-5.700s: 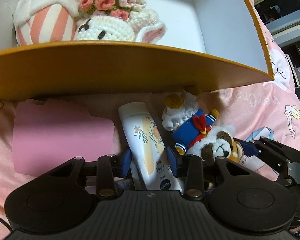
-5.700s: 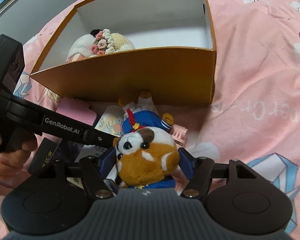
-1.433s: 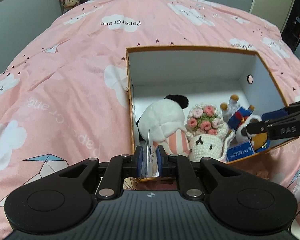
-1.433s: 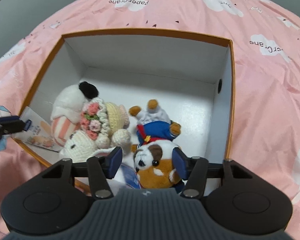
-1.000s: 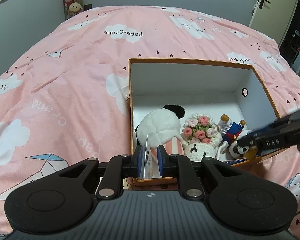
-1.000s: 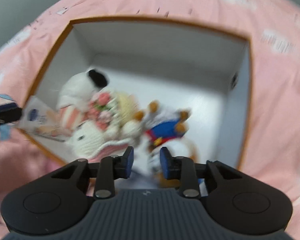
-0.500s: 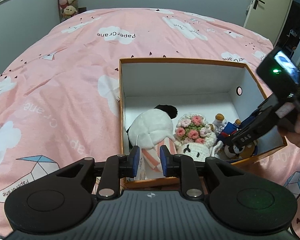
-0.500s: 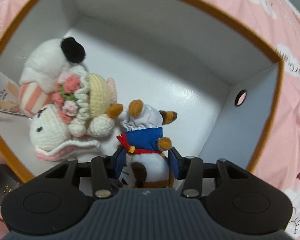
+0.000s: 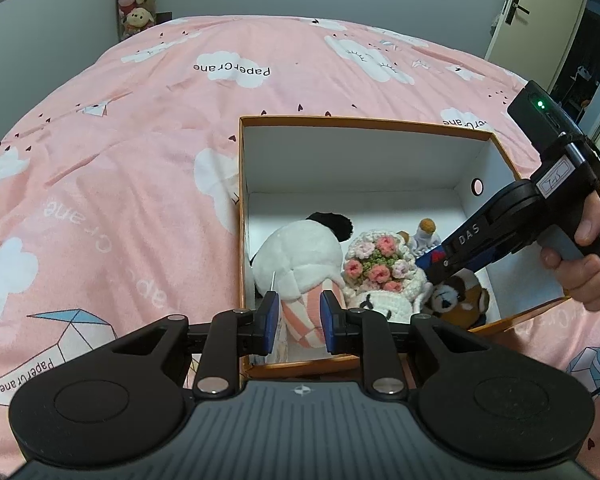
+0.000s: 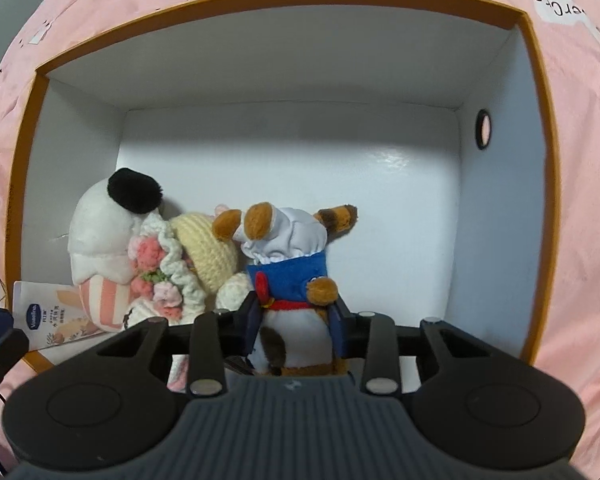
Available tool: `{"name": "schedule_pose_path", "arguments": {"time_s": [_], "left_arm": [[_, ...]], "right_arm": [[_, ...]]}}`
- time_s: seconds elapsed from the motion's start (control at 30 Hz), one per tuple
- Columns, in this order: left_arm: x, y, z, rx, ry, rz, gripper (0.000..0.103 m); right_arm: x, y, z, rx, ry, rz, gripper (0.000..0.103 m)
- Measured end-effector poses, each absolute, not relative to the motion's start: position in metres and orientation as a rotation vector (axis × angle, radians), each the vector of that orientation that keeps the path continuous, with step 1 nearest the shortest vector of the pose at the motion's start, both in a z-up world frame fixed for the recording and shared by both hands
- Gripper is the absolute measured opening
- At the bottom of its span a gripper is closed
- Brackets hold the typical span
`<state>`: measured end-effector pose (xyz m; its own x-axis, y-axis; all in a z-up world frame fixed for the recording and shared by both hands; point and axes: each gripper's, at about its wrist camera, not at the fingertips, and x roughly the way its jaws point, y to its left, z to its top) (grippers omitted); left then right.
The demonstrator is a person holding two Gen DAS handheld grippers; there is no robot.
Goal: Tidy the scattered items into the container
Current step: 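Withdraw both open tools up and away from the box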
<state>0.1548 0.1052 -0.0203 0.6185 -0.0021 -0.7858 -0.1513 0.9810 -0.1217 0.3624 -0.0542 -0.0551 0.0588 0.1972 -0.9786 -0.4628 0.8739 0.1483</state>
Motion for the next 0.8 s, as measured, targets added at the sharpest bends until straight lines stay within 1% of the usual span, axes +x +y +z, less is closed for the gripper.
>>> {"name": "schedule_pose_path", "arguments": {"time_s": [0.23, 0.37, 0.43, 0.57, 0.6, 0.63, 0.67, 0.73, 0.8], "left_arm": [[0.157, 0.104, -0.021, -0.193, 0.907, 0.086, 0.026], [0.156, 0.099, -0.025, -0.179, 0.914, 0.091, 0.028], [0.155, 0.097, -0.026, -0.169, 0.913, 0.098, 0.032], [0.151, 0.094, -0.026, -0.17, 0.899, 0.099, 0.039], [0.15, 0.093, -0.025, -0.172, 0.893, 0.096, 0.043], [0.149, 0.091, -0.025, -0.174, 0.887, 0.092, 0.05], [0.147, 0.09, -0.024, -0.176, 0.88, 0.089, 0.052], [0.145, 0.086, -0.023, -0.177, 0.868, 0.086, 0.054], [0.143, 0.082, -0.022, -0.177, 0.862, 0.082, 0.056]], "right_arm": [[0.362, -0.074, -0.061, -0.054, 1.446, 0.513, 0.038], [0.353, -0.074, -0.063, -0.106, 1.406, 0.512, 0.038], [0.348, -0.071, -0.058, -0.14, 1.379, 0.522, 0.042], [0.335, -0.067, -0.05, -0.205, 1.321, 0.531, 0.045], [0.33, -0.067, -0.049, -0.213, 1.308, 0.535, 0.048], [0.324, -0.068, -0.048, -0.221, 1.296, 0.537, 0.05], [0.321, -0.068, -0.046, -0.233, 1.279, 0.535, 0.051], [0.306, -0.07, -0.047, -0.267, 1.237, 0.53, 0.058], [0.305, -0.072, -0.041, -0.3, 1.194, 0.526, 0.061]]}}
